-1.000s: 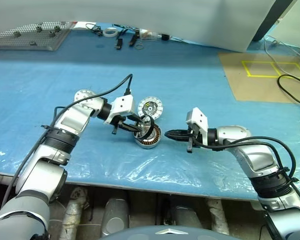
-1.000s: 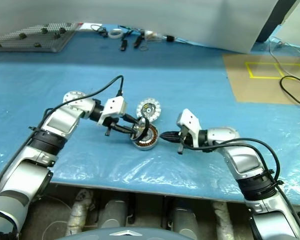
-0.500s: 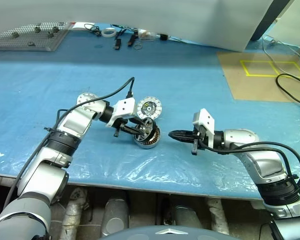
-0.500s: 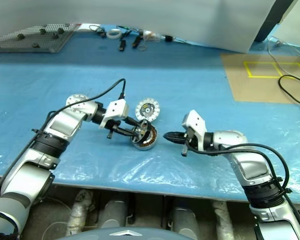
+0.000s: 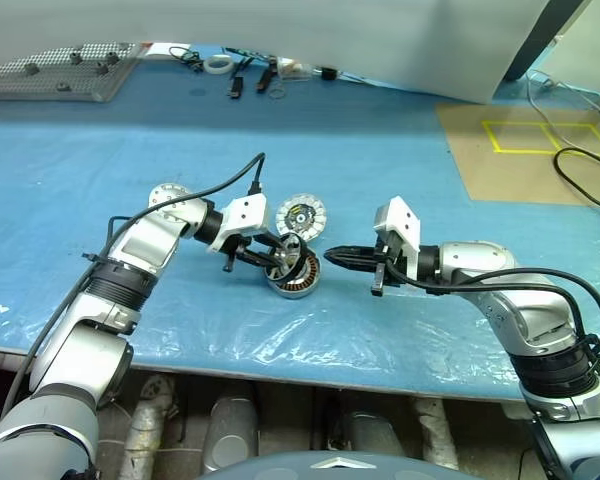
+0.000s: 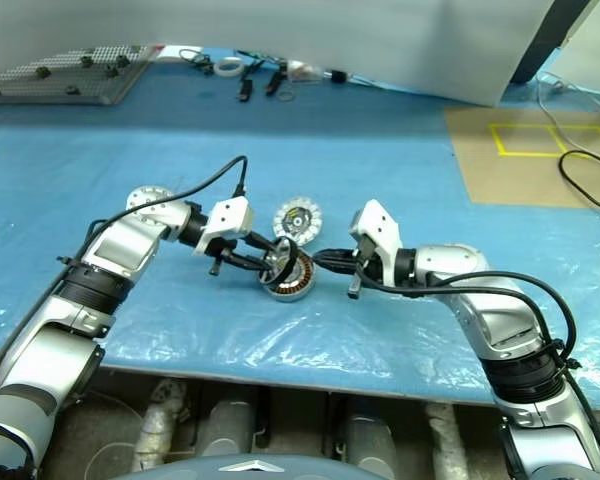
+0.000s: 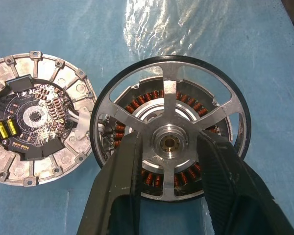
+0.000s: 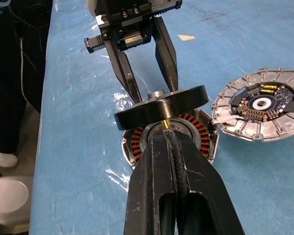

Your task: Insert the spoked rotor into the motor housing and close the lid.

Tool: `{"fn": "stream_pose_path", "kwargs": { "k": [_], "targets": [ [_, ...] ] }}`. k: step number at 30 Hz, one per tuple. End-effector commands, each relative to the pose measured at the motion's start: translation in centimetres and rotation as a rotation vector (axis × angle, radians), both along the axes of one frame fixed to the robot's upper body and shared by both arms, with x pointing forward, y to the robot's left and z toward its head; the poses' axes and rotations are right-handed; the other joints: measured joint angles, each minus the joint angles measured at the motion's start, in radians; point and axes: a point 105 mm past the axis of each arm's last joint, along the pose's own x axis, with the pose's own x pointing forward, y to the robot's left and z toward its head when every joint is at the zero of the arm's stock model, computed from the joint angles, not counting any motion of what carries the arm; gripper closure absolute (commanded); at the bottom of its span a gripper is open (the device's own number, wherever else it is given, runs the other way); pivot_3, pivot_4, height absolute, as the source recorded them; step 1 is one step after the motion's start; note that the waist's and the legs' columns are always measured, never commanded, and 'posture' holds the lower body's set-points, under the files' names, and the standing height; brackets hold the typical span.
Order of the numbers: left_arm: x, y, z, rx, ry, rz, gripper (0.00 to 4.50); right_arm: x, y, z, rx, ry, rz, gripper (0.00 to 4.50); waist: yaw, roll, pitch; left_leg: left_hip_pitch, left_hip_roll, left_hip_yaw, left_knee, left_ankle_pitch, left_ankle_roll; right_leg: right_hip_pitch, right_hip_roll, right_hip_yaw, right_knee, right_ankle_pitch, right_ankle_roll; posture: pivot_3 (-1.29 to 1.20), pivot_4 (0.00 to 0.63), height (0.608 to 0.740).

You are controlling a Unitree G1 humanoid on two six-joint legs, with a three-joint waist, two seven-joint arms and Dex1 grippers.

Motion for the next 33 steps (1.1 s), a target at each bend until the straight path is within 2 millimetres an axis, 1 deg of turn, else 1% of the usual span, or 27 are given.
{"fn": "stream_pose_path", "kwargs": {
  "k": [1,13,15,16,18,20,25,29,33],
  "targets": [
    [0.2,-0.6,1.2,0.0,-0.05,-0.024,3.19,-0.1,0.0,1.3,0.011,-0.053,0.01,4.5,0.0,0.0,0.0,0.0,0.0,0.0,0.0,0.0,0.0,0.0,0.0,0.0,0.0,0.0,0.0,0.0,0.15,0.74],
    [0.4,-0.4,0.8,0.047,-0.085,-0.035,3.19,-0.3,0.3,0.4,-0.004,-0.051,0.003,4.5,-0.001,0.0,0.0,0.0,0.0,0.0,-0.001,0.0,0.0,0.0,0.0,0.0,-0.001,0.0,0.0,0.0,0.15,0.74],
    [0.6,-0.5,0.8,0.04,-0.105,-0.028,2.43,-0.3,0.3,0.4,-0.006,-0.052,0.002,4.5,-0.001,0.0,0.0,0.0,0.0,0.0,-0.001,0.0,0.0,0.0,0.0,0.0,-0.001,0.0,0.0,0.0,0.15,0.74],
    [0.9,-0.5,0.8,0.039,-0.115,-0.012,2.28,-0.2,0.3,0.5,-0.006,-0.053,0.001,4.5,-0.001,0.0,0.0,0.0,0.0,0.0,-0.001,0.0,0.0,0.0,0.0,0.0,-0.001,0.0,0.0,0.0,0.15,0.74],
    [1.3,-0.5,0.7,0.041,-0.122,0.008,1.6,-0.2,0.4,0.5,-0.006,-0.054,0.001,4.5,-0.001,0.0,0.0,0.0,0.0,0.0,0.0,0.0,0.0,0.0,0.0,0.0,-0.001,0.0,0.0,0.0,0.15,0.74],
    [1.1,-0.7,1.0,0.022,-0.112,-0.003,1.02,-0.2,0.3,0.5,-0.006,-0.054,0.0,4.5,0.0,0.0,0.0,0.0,0.0,0.0,0.0,0.0,0.0,0.0,0.0,0.0,-0.001,0.0,0.0,0.0,0.15,0.74],
    [0.9,-1.0,2.5,-0.044,-0.1,-0.008,1.02,-0.2,0.2,0.3,-0.008,-0.05,0.001,4.5,0.0,0.0,0.0,0.0,0.0,0.0,-0.001,0.0,0.0,0.0,0.0,0.0,-0.001,0.0,0.001,0.0,0.15,0.74],
    [0.8,-0.7,2.9,-0.064,-0.089,0.004,1.02,-0.1,0.1,0.1,-0.008,-0.046,0.001,4.5,0.0,0.0,0.0,0.0,0.0,0.0,-0.001,0.0,0.0,0.0,0.0,0.0,-0.001,0.0,0.0,0.0,0.15,0.74],
    [0.4,-0.4,3.9,-0.116,-0.082,0.022,1.02,-0.1,0.1,0.1,-0.004,-0.046,0.006,4.5,0.0,0.0,0.0,0.0,0.0,0.0,-0.001,0.0,0.0,0.0,0.0,0.0,-0.001,0.0,0.0,0.0,0.15,0.74]
  ]
}}
